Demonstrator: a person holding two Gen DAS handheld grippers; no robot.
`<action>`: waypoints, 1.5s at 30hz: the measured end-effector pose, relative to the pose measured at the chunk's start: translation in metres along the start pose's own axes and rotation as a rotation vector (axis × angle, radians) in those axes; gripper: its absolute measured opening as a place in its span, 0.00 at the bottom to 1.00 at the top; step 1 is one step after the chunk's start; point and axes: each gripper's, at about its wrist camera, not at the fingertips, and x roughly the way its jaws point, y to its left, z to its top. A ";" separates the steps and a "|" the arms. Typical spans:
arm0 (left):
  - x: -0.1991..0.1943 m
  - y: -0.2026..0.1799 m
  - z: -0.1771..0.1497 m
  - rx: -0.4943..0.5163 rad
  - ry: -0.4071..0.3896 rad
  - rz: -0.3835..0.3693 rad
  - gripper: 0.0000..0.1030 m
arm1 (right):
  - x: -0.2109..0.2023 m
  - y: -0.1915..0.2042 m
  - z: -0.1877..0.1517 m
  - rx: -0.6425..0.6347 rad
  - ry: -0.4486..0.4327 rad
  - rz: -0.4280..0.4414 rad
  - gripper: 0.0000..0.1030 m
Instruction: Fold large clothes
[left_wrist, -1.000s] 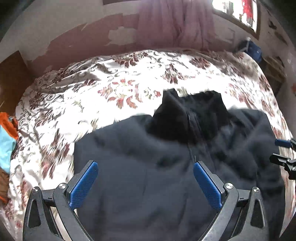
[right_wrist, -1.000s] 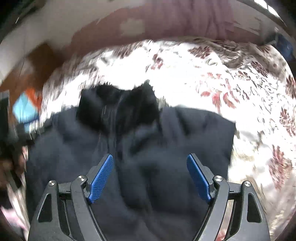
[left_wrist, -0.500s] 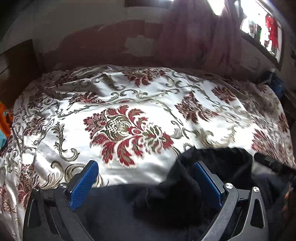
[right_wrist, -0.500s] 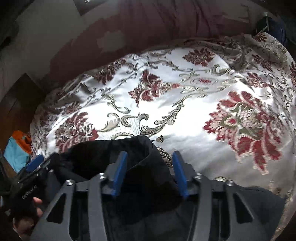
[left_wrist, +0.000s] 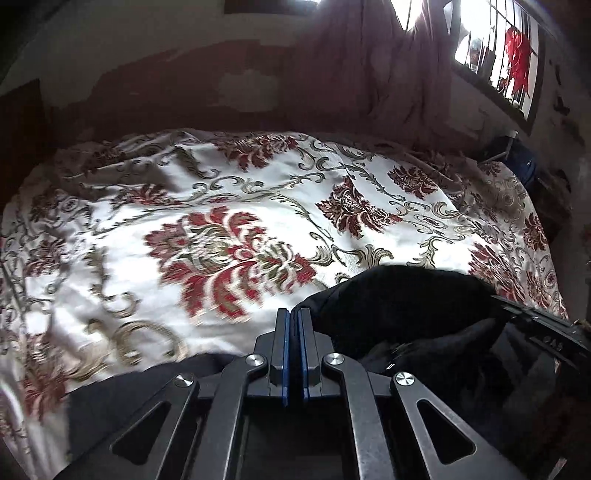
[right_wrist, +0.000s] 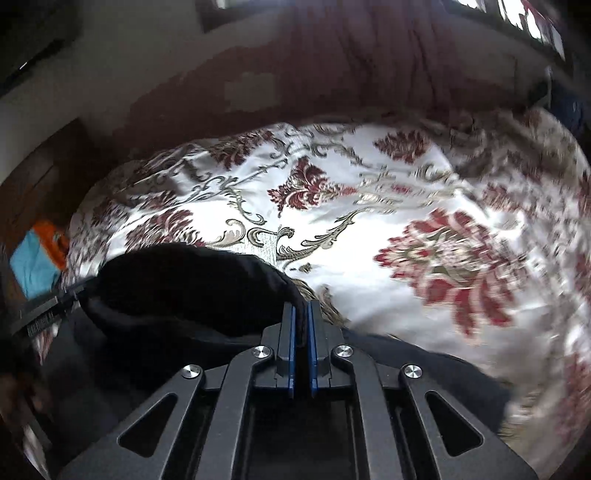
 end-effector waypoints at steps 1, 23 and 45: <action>-0.010 0.006 -0.003 0.002 0.007 -0.007 0.05 | -0.011 -0.002 -0.004 -0.031 -0.011 0.006 0.05; 0.004 -0.015 -0.110 0.348 0.234 0.166 0.04 | 0.009 0.015 -0.105 -0.369 0.106 -0.076 0.03; -0.071 0.005 -0.037 0.069 -0.009 -0.041 0.65 | -0.028 -0.017 -0.026 0.086 -0.024 0.265 0.32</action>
